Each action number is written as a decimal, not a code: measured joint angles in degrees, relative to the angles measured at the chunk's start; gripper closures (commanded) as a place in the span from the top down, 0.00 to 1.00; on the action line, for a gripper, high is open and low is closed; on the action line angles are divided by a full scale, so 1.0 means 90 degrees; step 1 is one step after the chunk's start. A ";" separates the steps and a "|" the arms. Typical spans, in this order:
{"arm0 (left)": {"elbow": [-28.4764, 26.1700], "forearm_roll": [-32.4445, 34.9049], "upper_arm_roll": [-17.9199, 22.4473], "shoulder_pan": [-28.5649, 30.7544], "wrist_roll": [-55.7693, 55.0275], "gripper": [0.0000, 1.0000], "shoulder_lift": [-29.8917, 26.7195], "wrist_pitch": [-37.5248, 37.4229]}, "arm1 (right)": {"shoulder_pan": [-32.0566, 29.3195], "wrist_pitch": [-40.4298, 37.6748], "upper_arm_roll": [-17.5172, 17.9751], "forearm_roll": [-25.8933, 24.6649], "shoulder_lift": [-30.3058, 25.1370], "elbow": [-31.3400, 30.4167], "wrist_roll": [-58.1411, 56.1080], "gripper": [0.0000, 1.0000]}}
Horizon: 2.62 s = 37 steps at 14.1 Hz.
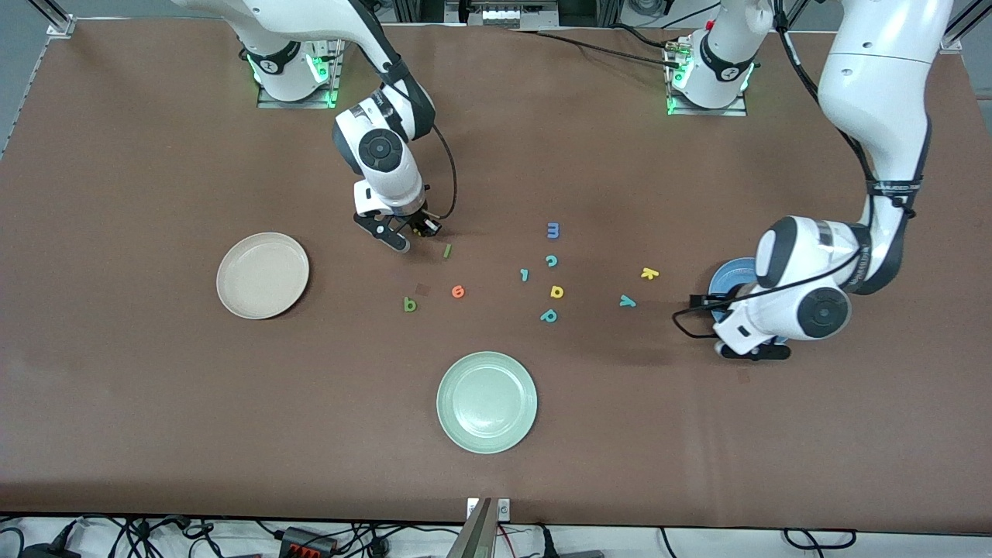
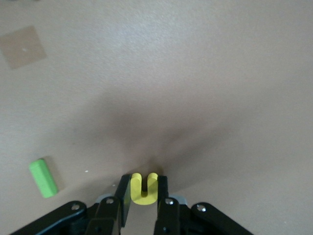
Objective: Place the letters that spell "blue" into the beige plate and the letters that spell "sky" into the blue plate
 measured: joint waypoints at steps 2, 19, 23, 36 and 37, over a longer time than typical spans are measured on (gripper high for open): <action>-0.0003 0.0000 -0.0092 -0.0411 -0.0439 1.00 0.0000 0.0079 | -0.0017 -0.0129 -0.0025 0.0000 -0.0109 0.0188 -0.0022 0.16; -0.1072 0.0000 -0.0075 -0.1308 -0.1916 0.51 0.0150 0.2633 | -0.4133 -0.2538 -0.0252 -0.0009 -0.0006 0.0998 -0.6507 0.49; -0.1071 0.0008 -0.0064 -0.1287 -0.1918 0.47 0.0150 0.2657 | -0.4347 -0.2411 -0.0229 -0.0008 0.0292 0.1010 -0.6783 1.00; -0.1055 0.0256 -0.0050 -0.1277 -0.1921 0.13 0.0147 0.2719 | -0.1778 -0.2519 0.0024 0.0845 -0.0010 0.1550 -0.4710 0.86; -0.1048 0.0256 -0.0041 -0.1271 -0.1927 0.13 0.0146 0.2719 | -0.1591 -0.2509 0.0027 0.0848 0.0127 0.1725 -0.4325 0.77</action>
